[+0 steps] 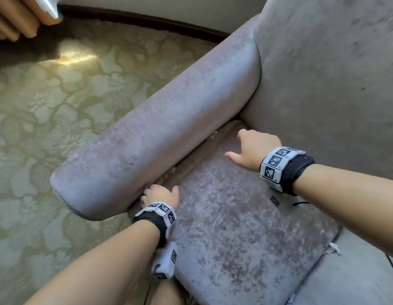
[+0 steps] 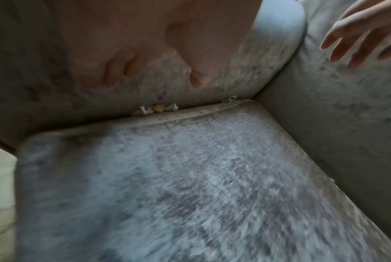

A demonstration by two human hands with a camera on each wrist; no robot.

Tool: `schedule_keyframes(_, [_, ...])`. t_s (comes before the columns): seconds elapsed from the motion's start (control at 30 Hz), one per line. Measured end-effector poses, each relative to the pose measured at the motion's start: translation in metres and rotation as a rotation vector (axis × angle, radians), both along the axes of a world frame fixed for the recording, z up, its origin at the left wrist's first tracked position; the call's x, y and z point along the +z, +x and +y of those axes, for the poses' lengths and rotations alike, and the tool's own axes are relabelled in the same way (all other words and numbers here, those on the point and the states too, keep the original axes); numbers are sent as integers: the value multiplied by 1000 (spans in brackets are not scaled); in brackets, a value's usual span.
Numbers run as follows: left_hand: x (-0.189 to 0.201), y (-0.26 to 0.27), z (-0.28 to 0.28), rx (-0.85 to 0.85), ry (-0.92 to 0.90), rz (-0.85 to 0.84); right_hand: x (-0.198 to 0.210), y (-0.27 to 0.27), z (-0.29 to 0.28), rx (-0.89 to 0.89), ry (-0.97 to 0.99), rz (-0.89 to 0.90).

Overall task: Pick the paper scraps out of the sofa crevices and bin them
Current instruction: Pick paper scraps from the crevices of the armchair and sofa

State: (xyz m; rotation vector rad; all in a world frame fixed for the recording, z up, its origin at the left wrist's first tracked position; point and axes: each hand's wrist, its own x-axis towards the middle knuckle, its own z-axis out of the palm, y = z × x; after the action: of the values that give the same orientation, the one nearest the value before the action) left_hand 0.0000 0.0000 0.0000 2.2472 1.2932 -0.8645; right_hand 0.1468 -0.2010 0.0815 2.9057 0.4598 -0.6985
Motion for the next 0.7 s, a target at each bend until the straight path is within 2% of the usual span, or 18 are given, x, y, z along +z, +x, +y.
schedule_keyframes(0.13, [-36, 28, -8, 191, 17, 35, -50, 34, 4, -42, 3, 35])
schedule_keyframes(0.27, [-78, 48, -13, 210, 40, 2, -101, 66, 12, -65, 41, 22])
schedule_keyframes(0.37, [-98, 57, -13, 117, 70, 28, -139, 80, 23, -79, 68, 31])
schedule_keyframes(0.43, [-98, 63, -12, 44, 76, 71, -162, 82, 30, -74, 55, 43])
schedule_keyframes(0.53, [-104, 71, -11, -66, 28, 218, -190, 81, 41, -64, 45, 20])
schedule_keyframes(0.63, [-114, 71, -16, -289, 67, 299, -208, 80, 55, -165, 60, 13])
schedule_keyframes(0.7, [-118, 72, -16, -366, 126, 337, -217, 78, 63, -234, 66, 18])
